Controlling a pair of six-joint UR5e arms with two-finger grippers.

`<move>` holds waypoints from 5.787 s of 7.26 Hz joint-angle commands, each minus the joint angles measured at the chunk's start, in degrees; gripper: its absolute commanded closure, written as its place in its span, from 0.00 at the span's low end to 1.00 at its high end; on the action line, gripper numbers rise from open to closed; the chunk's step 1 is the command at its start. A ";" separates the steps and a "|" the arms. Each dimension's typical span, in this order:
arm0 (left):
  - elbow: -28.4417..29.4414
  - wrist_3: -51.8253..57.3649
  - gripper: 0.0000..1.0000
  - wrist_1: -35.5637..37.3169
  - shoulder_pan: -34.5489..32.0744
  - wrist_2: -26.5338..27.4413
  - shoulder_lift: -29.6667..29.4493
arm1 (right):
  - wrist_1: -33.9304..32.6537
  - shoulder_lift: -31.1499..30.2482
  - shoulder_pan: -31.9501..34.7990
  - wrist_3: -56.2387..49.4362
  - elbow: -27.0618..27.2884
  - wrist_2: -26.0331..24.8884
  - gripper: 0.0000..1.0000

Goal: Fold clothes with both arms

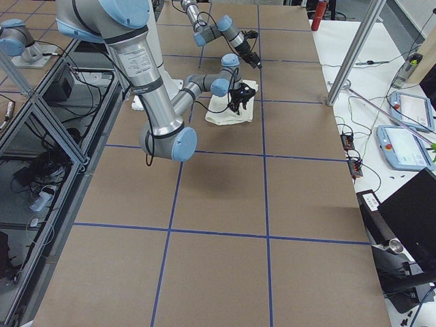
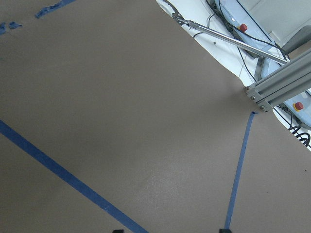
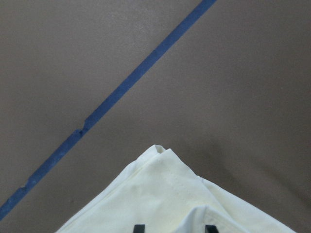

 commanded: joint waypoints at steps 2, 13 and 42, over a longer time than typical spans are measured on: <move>0.02 -0.32 0.28 -0.04 0.28 0.05 -0.11 | 0.12 -0.01 1.43 -5.00 1.11 5.28 1.00; -0.59 -3.64 0.51 -0.30 2.83 1.46 -2.03 | 1.00 -0.18 10.49 -21.66 -3.81 11.36 0.58; -16.16 77.81 0.33 0.05 -36.40 -46.84 34.15 | -0.92 -28.99 37.23 -84.57 15.55 27.85 0.00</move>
